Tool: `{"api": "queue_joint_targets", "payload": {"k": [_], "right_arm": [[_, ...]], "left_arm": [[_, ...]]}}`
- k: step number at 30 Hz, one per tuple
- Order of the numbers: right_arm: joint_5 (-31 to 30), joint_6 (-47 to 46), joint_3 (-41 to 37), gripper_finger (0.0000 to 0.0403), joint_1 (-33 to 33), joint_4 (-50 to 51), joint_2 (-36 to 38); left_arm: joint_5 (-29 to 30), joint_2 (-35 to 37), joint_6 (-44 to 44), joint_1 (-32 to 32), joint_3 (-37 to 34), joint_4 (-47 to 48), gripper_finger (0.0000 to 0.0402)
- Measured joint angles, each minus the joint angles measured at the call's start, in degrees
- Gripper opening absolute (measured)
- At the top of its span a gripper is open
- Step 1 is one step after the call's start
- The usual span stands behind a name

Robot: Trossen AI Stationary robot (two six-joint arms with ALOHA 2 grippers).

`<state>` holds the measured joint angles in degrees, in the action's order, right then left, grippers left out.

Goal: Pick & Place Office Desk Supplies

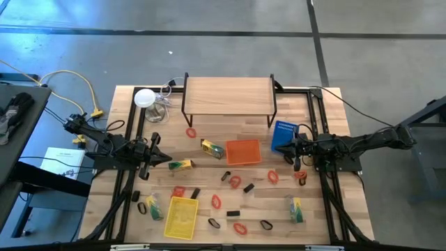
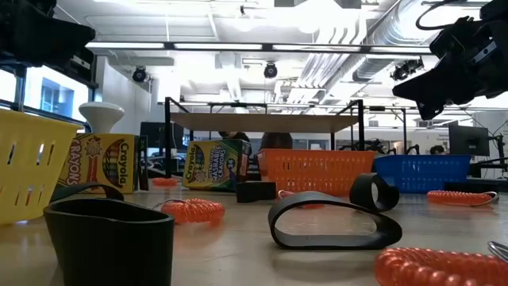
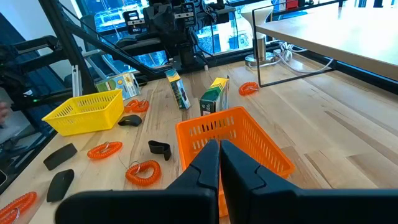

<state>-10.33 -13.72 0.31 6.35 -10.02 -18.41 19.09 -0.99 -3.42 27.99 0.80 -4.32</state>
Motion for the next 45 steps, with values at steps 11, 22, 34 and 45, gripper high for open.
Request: {"api": "queue_joint_targets", "payload": {"k": [11,22,34,45], "right_arm": [[0.3,-7.07,-0.01,0.0002,0.02,-0.05,0.0],[9.82,5.64,3.21,0.0002,0.48,-11.32,-0.16],[0.51,6.43,36.11,0.0002,13.27,23.02,-19.97],[0.17,-18.63,44.75,0.0002,19.33,40.51,-46.03]], "left_arm": [[0.01,-0.02,0.0,0.0,0.0,0.0,0.0002],[0.02,-0.02,0.0,0.0,0.0,-0.02,0.0002],[0.35,-0.02,3.84,0.0,0.0,-0.56,0.0002],[0.31,-0.01,-0.09,0.0,0.0,-0.5,0.0002]]}}
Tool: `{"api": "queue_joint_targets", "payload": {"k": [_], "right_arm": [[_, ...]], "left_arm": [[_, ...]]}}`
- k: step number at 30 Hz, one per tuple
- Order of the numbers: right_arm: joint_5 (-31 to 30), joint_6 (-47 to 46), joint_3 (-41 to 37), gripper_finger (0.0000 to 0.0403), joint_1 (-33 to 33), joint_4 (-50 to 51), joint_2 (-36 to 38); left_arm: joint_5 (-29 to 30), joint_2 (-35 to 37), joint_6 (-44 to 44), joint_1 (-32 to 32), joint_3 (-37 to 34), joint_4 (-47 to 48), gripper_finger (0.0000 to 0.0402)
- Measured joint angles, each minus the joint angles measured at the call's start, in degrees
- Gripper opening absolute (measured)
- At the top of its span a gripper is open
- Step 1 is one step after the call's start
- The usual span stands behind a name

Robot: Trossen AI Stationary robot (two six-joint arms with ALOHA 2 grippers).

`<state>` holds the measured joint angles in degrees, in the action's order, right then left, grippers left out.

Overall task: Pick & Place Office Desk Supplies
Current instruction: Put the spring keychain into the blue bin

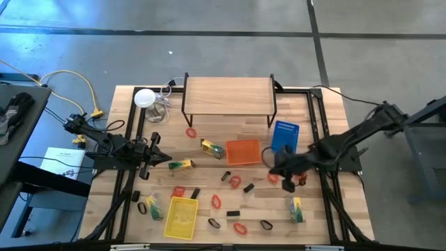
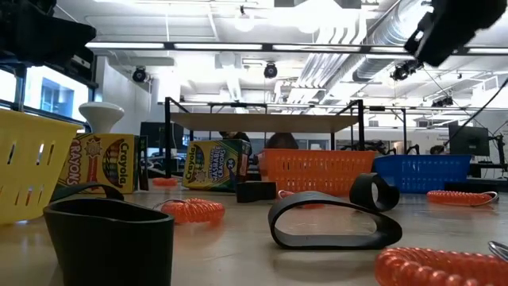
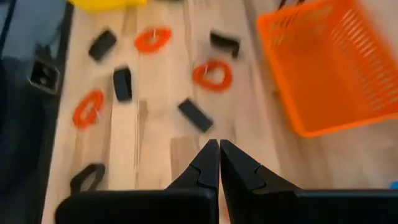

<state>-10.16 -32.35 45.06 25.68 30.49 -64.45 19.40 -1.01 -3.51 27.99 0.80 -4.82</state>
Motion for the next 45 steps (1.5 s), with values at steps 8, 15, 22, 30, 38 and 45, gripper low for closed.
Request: {"api": "queue_joint_targets", "payload": {"k": [8,15,22,30,38,45], "right_arm": [[2.42,-8.85,0.0,0.0024,0.16,-0.24,-7.94],[1.81,-15.18,0.0,0.0108,0.18,1.99,-9.3],[2.51,-16.54,0.02,0.0183,0.21,5.61,-14.64],[1.56,-18.81,0.04,0.0189,-0.23,3.2,-22.68],[1.65,-20.5,0.25,0.0186,-1.91,3.01,-28.4],[4.67,-20.34,0.42,0.0185,-4.12,3.22,-30.2]], "left_arm": [[-0.04,0.0,0.07,0.0,0.0,0.03,0.0002],[-0.01,-0.01,1.41,0.0,0.0,0.02,0.0002],[0.28,0.0,5.27,0.0,-0.01,-2.0,0.0002],[0.33,-0.01,6.95,0.0,0.0,-4.46,0.0002],[0.35,-1.71,5.49,0.0,0.0,-4.92,0.0048],[-2.58,-8.9,3.19,0.0,0.0,-12.88,0.0128]]}}
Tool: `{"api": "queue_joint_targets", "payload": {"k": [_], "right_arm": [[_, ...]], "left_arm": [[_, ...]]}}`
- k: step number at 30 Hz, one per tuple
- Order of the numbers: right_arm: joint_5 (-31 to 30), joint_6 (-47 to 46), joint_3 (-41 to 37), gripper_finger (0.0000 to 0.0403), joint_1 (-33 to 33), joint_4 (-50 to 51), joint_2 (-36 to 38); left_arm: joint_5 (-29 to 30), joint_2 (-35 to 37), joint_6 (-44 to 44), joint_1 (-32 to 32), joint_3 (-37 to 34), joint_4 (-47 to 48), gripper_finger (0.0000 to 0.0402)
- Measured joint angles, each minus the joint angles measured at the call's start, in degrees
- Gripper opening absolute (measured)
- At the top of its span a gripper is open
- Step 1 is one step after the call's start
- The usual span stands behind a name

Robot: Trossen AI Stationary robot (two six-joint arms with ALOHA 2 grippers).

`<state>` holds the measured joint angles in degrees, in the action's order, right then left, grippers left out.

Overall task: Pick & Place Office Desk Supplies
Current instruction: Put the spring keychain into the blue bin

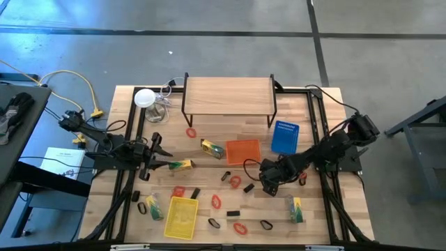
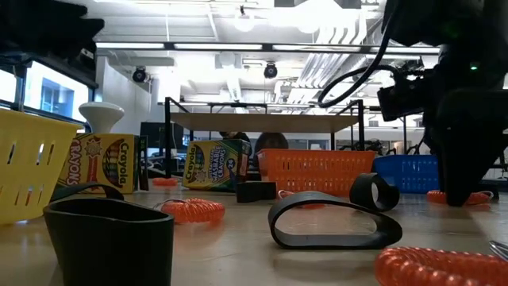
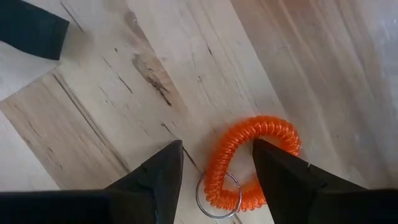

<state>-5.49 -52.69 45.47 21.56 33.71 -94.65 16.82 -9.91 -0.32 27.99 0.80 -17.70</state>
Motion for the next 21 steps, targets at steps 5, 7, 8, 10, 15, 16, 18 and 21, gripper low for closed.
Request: {"api": "queue_joint_targets", "payload": {"k": [5,7,8,10,15,16,18,21], "right_arm": [[0.76,-1.77,-0.04,0.0168,-0.23,0.0,-0.09],[1.68,-3.34,-0.07,0.0153,-0.26,0.07,-0.11],[2.11,-3.75,-0.07,0.0145,-0.33,0.13,-0.11],[2.03,-4.38,-0.13,0.0127,-0.31,0.2,-0.11],[2.2,-5.64,-0.17,0.0078,-0.72,0.22,-0.13],[2.5,-5.64,-0.17,0.0067,-0.94,0.27,-0.13],[2.51,-5.65,-0.2,0.0043,-1.02,0.39,-0.13],[2.49,-4.01,-0.2,0.0012,-1.0,0.46,-0.13]], "left_arm": [[-6.0,-6.35,-0.17,0.0,0.0,-10.16,0.0144],[-9.84,-9.07,-0.91,0.0,0.0,-13.86,0.0145],[-11.48,-10.42,-1.75,0.0,0.0,-15.21,0.0145],[-14.13,-13.12,-3.82,0.01,0.0,-17.75,0.0145],[-14.46,-18.8,-7.02,0.02,0.0,-22.4,0.0145],[-14.17,-19.76,-6.73,0.02,0.0,-23.38,0.0145],[-13.93,-21.49,-5.25,0.0,0.0,-25.56,0.0145],[-13.7,-23.6,-1.76,0.0,-0.01,-28.72,0.0145]]}}
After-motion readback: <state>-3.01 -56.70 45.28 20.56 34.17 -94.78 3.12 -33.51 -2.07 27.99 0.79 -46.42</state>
